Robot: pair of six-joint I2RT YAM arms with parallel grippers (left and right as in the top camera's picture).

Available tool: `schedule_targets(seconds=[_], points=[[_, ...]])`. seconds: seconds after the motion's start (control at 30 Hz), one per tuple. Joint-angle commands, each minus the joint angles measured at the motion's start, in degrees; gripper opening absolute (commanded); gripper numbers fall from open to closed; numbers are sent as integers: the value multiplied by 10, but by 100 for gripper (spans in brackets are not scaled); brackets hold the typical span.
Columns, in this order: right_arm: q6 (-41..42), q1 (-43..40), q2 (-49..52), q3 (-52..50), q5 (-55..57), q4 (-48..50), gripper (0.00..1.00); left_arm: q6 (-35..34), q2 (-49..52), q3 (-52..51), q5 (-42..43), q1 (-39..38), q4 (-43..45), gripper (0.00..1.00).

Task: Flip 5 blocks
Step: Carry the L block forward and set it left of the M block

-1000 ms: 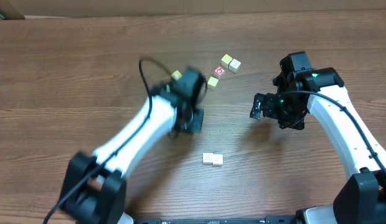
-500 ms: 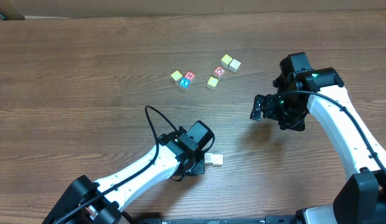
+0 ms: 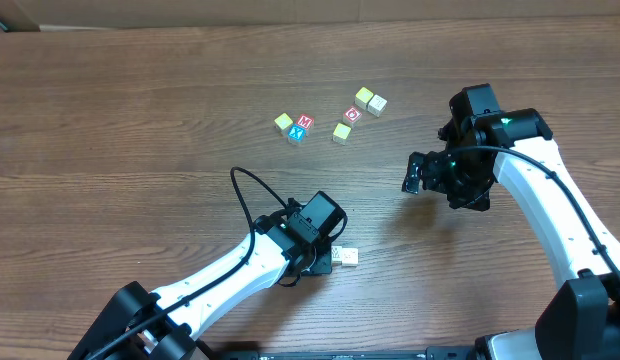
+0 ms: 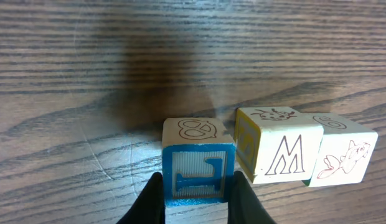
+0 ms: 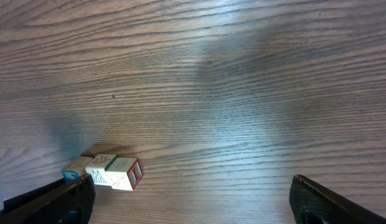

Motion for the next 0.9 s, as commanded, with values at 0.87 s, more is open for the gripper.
schedule_targets(seconds=[0.87], points=[[-4, 0, -4, 8, -5, 2, 100, -1, -12, -4, -14, -3, 14, 36]])
